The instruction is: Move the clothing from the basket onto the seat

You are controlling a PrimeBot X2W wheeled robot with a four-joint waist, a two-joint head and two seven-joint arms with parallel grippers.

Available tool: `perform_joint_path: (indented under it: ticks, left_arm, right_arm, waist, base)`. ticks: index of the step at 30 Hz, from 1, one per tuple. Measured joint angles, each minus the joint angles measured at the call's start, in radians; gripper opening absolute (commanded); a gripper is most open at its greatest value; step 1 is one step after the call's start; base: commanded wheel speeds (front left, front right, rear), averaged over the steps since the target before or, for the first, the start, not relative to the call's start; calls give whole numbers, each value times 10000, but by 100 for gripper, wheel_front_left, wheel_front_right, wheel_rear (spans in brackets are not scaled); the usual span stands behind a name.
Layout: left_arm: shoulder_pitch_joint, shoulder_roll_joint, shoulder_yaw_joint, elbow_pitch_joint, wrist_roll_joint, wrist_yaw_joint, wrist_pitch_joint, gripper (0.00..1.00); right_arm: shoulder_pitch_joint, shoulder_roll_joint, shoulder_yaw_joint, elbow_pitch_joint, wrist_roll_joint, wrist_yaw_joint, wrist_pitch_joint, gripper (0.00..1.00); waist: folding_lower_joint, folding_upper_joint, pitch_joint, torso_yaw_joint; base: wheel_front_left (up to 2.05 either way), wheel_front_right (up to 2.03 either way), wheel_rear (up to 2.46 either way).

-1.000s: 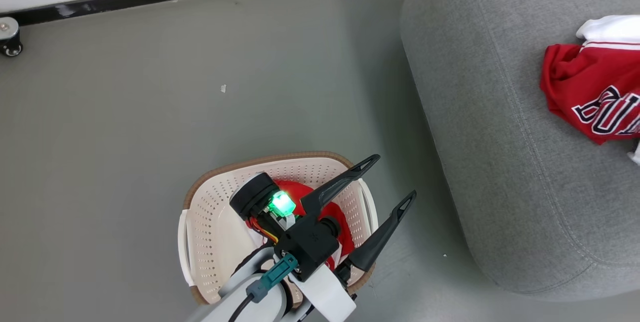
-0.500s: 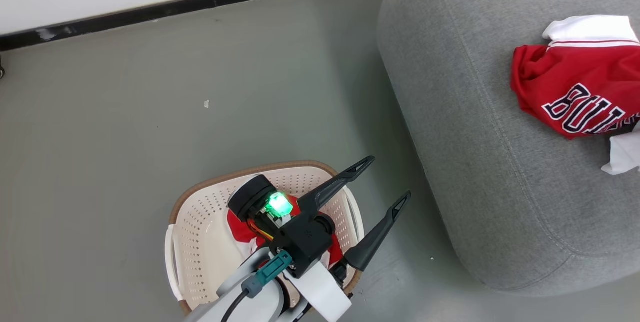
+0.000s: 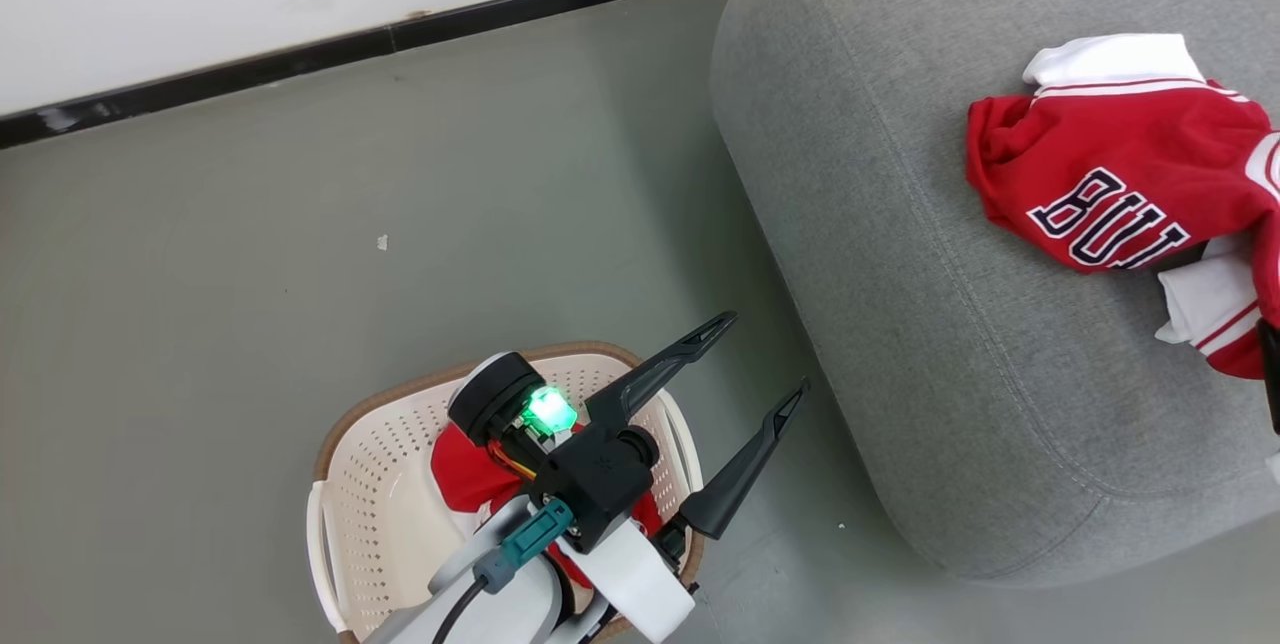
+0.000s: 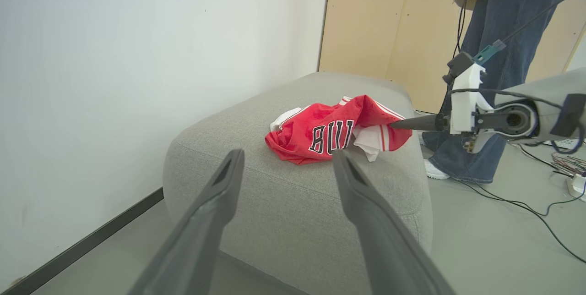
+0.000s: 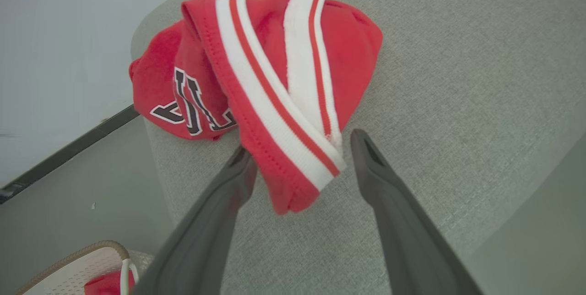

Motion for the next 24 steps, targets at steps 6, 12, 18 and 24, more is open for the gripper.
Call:
perform_joint_path:
  ticks: [6,12,18,24]
  left_arm:
    - [23,-4,69,33,-8,17,-48,100]
    - [58,-2,157,48,-12,88,-130,100]
    - [107,-12,295,94,-100,113,-253,100]
    - [244,0,677,242,-102,395,-355,100]
  right_arm:
    - [529,-426,370,-690,228,2,568,100]
    - [790,-980,558,-1636,393,2,963,100]
    - [759,-1567,479,-2681,276,2,934,100]
    - [637,-1730,410,-3580,-167,2,512,100]
  waist:
    - [0,0,-141,-126]
    - [0,0,-287,-253]
    - [0,0,-442,-367]
    - [-1,0,-659,-304]
  base:
    - [0,0,0]
    - [0,0,0]
    - [0,0,0]
    - [0,0,0]
